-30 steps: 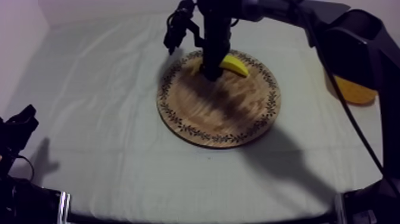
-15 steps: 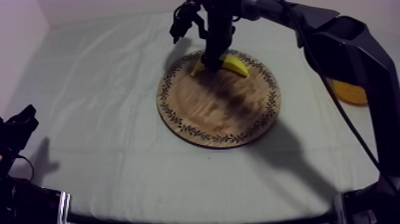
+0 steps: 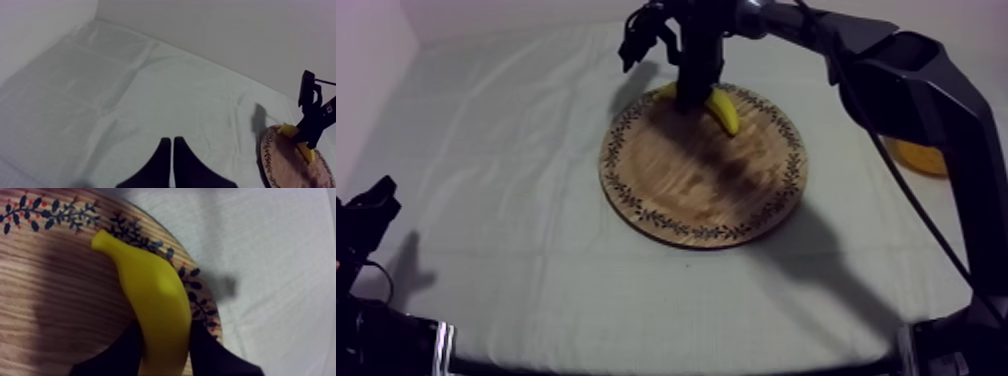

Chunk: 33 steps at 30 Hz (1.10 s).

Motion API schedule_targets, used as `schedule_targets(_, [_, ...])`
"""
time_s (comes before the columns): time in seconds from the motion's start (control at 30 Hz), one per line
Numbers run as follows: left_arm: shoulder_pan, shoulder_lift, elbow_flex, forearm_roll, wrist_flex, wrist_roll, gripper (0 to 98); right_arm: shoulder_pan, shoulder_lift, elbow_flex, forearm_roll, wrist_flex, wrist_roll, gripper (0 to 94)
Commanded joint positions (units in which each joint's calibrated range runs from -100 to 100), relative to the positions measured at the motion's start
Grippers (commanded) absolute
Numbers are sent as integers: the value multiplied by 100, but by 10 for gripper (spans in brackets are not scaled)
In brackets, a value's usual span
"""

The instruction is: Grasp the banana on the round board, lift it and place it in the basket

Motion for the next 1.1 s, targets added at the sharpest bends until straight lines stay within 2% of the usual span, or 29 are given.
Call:
schedule_targets(0.0, [-2, 3, 4, 1, -2, 1, 1, 13, -75, 46, -10, 18, -1, 191])
schedule_targets(0.23, [-2, 3, 4, 1, -2, 1, 1, 171, -1010, 954, 105, 117, -193, 174])
schedule_targets(0.43, [-2, 3, 4, 1, -2, 1, 1, 613, -2743, 2678, 36, -614, -471, 186])
schedule_targets(0.53, [-2, 3, 4, 1, -2, 1, 1, 936, -3761, 3633, -128, -1116, -530, 204])
schedule_targets(0.73, [-2, 3, 4, 1, -2, 1, 1, 1759, -5630, 5254, -662, -1972, -469, 216])
schedule_targets(0.9, [-2, 3, 4, 1, -2, 1, 1, 2429, -6654, 6143, -797, -2323, -492, 252])
schedule_targets(1.07, [-2, 3, 4, 1, -2, 1, 1, 3027, -7106, 6591, -913, -2620, -380, 272])
